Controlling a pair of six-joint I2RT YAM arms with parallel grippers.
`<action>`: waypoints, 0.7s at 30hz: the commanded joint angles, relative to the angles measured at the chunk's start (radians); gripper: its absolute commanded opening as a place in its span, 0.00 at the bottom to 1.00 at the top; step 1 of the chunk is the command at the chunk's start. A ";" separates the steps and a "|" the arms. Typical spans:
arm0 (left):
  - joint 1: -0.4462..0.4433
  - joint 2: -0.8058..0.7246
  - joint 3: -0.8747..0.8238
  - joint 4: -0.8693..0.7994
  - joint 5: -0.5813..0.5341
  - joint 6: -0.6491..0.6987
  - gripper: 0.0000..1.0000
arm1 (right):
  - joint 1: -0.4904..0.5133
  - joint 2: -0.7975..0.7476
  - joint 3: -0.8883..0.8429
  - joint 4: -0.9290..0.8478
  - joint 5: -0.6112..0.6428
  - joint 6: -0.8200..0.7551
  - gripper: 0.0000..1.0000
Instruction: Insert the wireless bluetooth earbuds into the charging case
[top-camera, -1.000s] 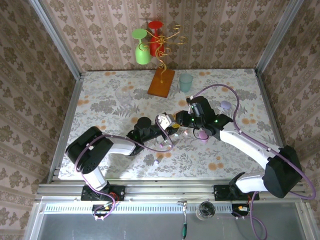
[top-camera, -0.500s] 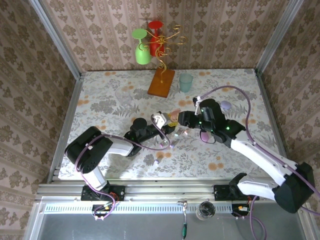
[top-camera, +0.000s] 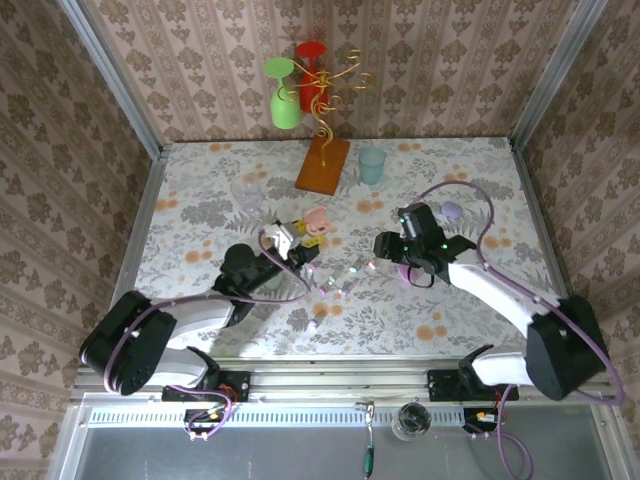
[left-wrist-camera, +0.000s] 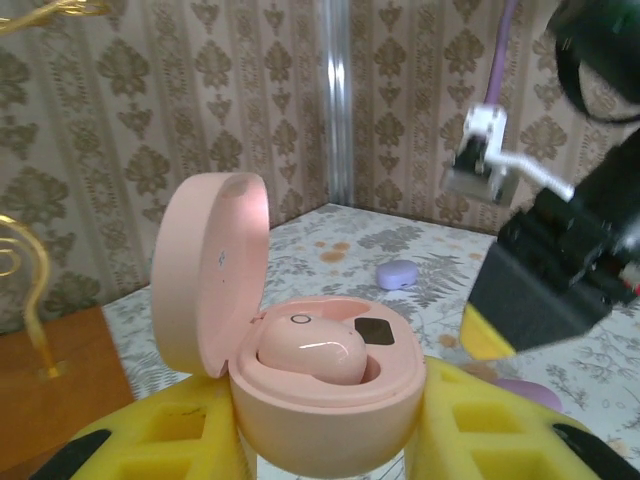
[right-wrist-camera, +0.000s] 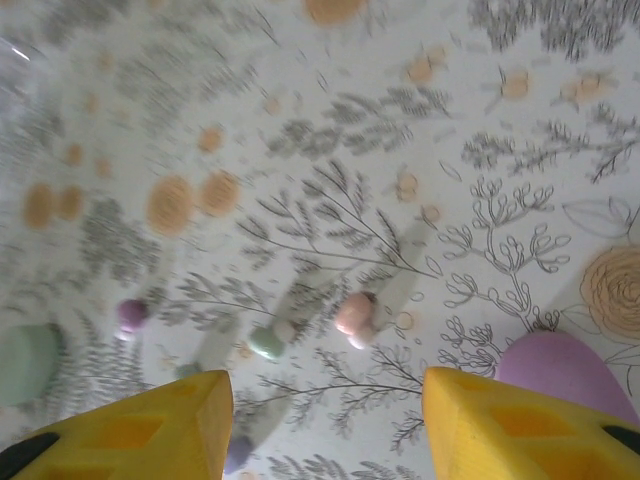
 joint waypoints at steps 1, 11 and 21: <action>0.030 -0.076 -0.030 -0.043 0.006 -0.033 0.30 | 0.038 0.102 0.073 -0.051 0.091 -0.018 0.54; 0.070 -0.235 -0.056 -0.219 -0.002 0.020 0.30 | 0.082 0.351 0.151 -0.016 0.080 0.012 0.54; 0.076 -0.235 -0.063 -0.217 -0.016 -0.020 0.31 | 0.080 0.454 0.209 0.006 0.065 0.007 0.51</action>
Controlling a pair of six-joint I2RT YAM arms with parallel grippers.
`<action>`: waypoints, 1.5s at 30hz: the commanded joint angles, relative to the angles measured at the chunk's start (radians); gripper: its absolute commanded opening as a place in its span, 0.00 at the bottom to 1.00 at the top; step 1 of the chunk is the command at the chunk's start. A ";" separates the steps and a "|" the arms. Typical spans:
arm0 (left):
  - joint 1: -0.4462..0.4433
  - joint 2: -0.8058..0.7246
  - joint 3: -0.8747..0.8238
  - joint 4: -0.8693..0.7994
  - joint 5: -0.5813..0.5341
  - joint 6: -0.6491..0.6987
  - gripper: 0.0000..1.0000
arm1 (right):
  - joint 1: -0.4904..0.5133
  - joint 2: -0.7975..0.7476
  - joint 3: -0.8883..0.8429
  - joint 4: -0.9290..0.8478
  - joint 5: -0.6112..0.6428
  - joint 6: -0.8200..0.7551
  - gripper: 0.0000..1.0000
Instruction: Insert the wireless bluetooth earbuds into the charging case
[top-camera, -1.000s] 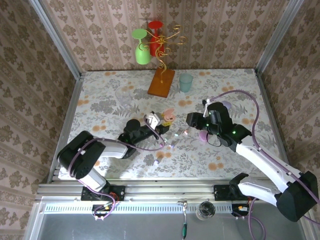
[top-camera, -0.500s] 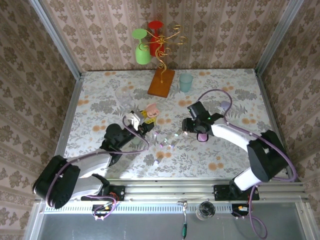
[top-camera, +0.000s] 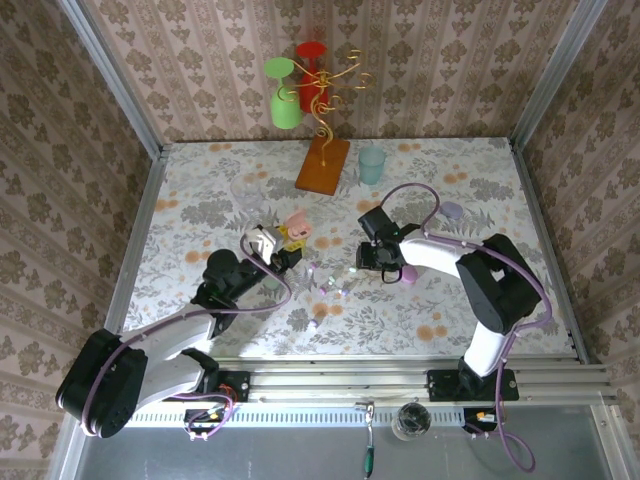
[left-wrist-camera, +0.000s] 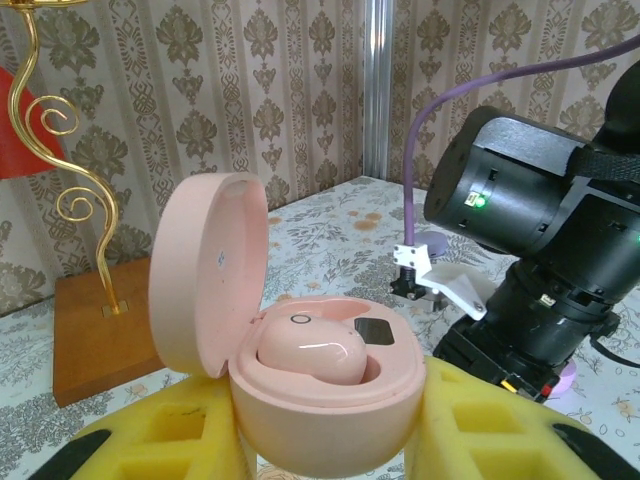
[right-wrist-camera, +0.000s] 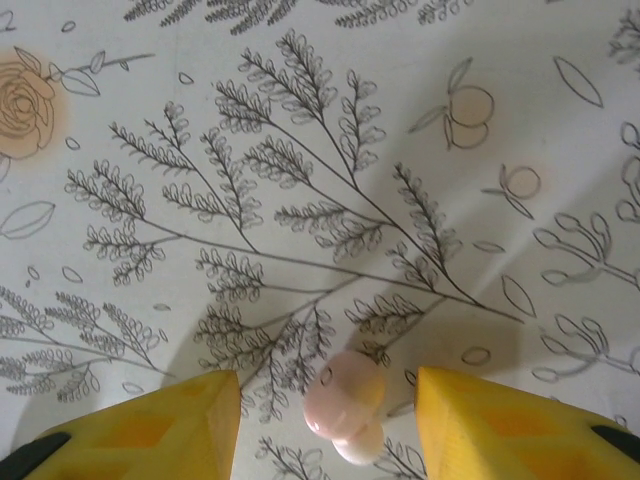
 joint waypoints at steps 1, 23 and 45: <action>0.010 -0.010 -0.001 0.013 -0.011 -0.020 0.31 | 0.001 0.037 0.046 0.022 0.000 0.008 0.51; 0.046 -0.013 -0.023 0.039 -0.008 -0.049 0.30 | 0.042 -0.039 0.097 -0.140 0.135 -0.320 0.53; 0.230 -0.211 -0.092 -0.055 0.033 -0.090 0.30 | 0.206 0.238 0.388 -0.489 0.483 -0.510 0.43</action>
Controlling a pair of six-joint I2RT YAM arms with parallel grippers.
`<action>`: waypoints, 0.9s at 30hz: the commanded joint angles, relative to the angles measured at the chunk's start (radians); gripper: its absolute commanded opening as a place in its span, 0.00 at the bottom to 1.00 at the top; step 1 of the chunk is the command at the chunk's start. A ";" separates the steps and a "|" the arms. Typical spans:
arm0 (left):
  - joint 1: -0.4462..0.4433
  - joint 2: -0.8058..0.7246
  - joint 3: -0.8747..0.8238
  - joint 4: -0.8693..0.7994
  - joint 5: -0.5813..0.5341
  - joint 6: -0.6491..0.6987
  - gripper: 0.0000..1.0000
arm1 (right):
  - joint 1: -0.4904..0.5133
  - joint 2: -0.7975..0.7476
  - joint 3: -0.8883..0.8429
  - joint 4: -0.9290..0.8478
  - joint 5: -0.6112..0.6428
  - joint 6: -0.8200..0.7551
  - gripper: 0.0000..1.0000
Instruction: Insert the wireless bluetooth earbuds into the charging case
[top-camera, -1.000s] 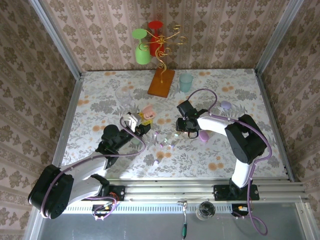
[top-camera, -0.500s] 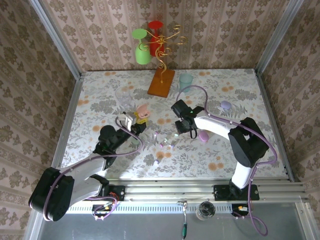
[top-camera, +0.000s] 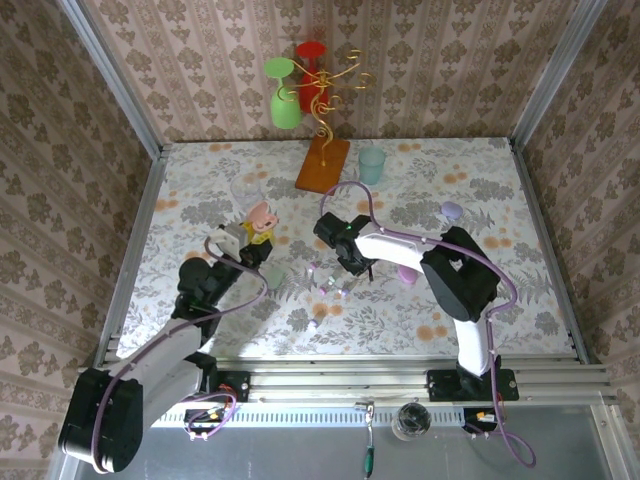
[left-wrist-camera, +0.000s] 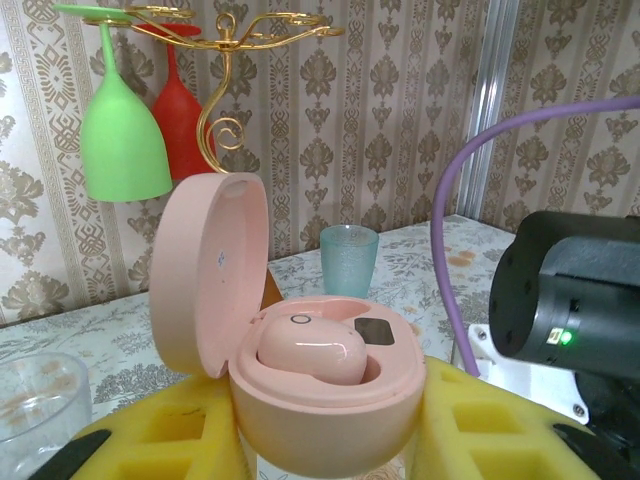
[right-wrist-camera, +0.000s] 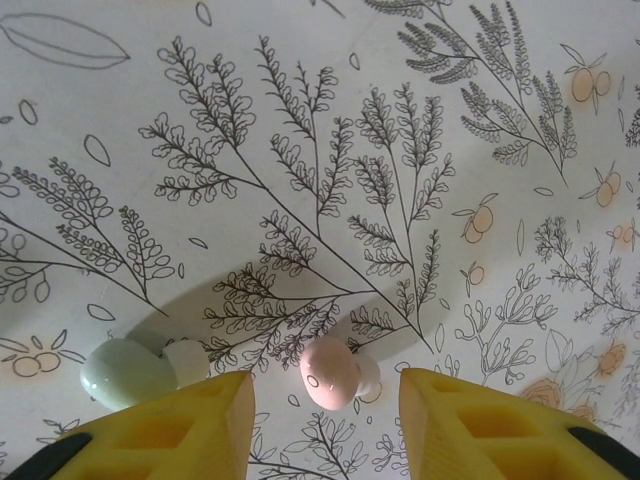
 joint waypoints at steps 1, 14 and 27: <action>0.007 -0.027 -0.007 -0.035 0.019 -0.004 0.30 | 0.001 0.032 0.033 -0.055 0.067 -0.027 0.42; 0.009 -0.032 -0.018 -0.035 0.018 0.001 0.30 | -0.001 0.081 0.052 -0.070 0.090 -0.040 0.35; 0.010 -0.031 -0.022 -0.034 0.017 0.004 0.30 | -0.019 0.104 0.052 -0.076 0.085 -0.044 0.33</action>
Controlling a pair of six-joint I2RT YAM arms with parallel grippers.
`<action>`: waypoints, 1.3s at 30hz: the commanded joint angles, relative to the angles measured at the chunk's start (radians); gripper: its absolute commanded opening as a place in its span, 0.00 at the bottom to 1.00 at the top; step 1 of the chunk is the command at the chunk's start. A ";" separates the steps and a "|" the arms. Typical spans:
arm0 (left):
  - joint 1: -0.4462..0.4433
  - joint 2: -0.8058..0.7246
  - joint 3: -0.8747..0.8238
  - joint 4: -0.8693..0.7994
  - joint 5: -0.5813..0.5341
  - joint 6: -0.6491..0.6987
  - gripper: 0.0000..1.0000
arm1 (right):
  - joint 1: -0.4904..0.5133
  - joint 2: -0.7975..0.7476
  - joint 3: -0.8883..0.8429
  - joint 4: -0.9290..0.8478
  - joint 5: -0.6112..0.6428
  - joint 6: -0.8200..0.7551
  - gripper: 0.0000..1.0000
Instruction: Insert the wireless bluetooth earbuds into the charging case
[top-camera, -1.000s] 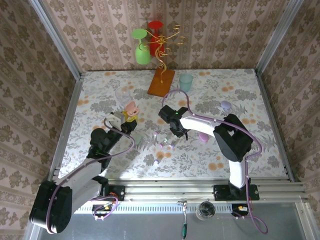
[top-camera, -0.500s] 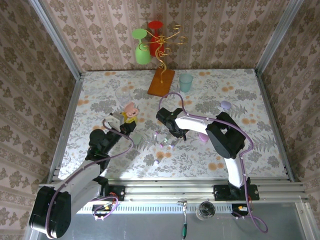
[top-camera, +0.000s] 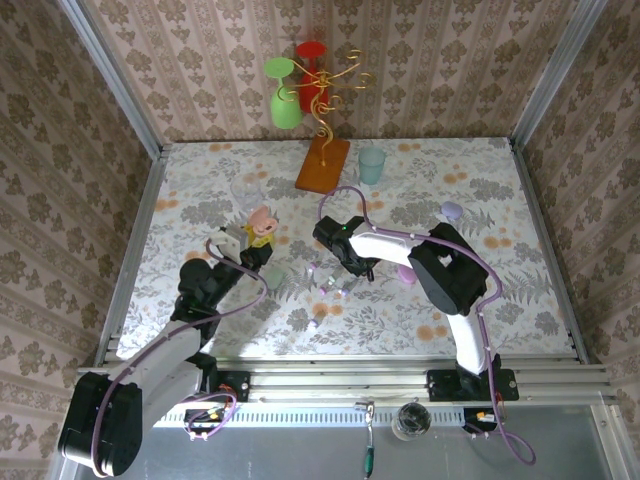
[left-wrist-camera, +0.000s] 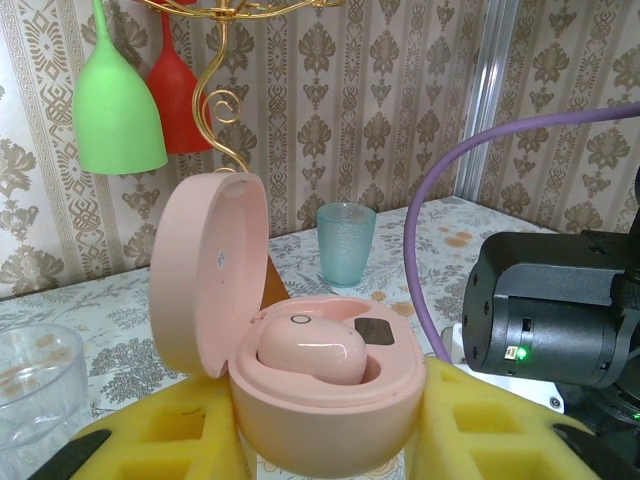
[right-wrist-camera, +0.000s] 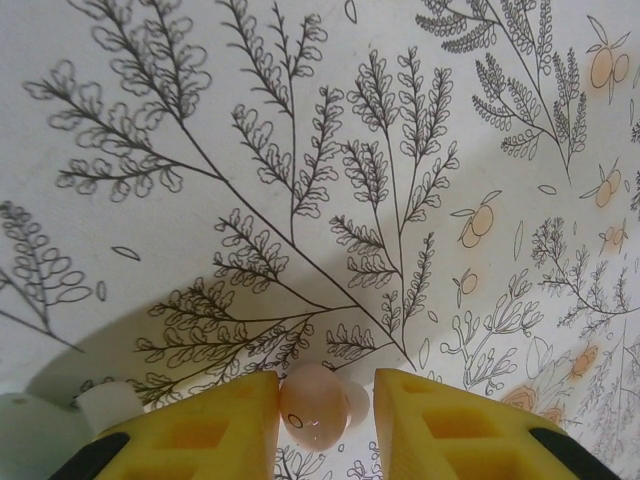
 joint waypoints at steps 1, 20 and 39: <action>0.009 -0.015 -0.010 0.011 0.012 0.004 0.31 | -0.009 0.029 0.026 -0.036 0.019 -0.003 0.33; 0.009 0.027 0.017 0.011 0.144 0.032 0.30 | -0.050 -0.116 -0.030 0.011 -0.099 0.054 0.26; -0.050 0.267 0.192 0.061 0.492 0.047 0.30 | -0.149 -0.623 -0.094 0.185 -0.893 0.110 0.24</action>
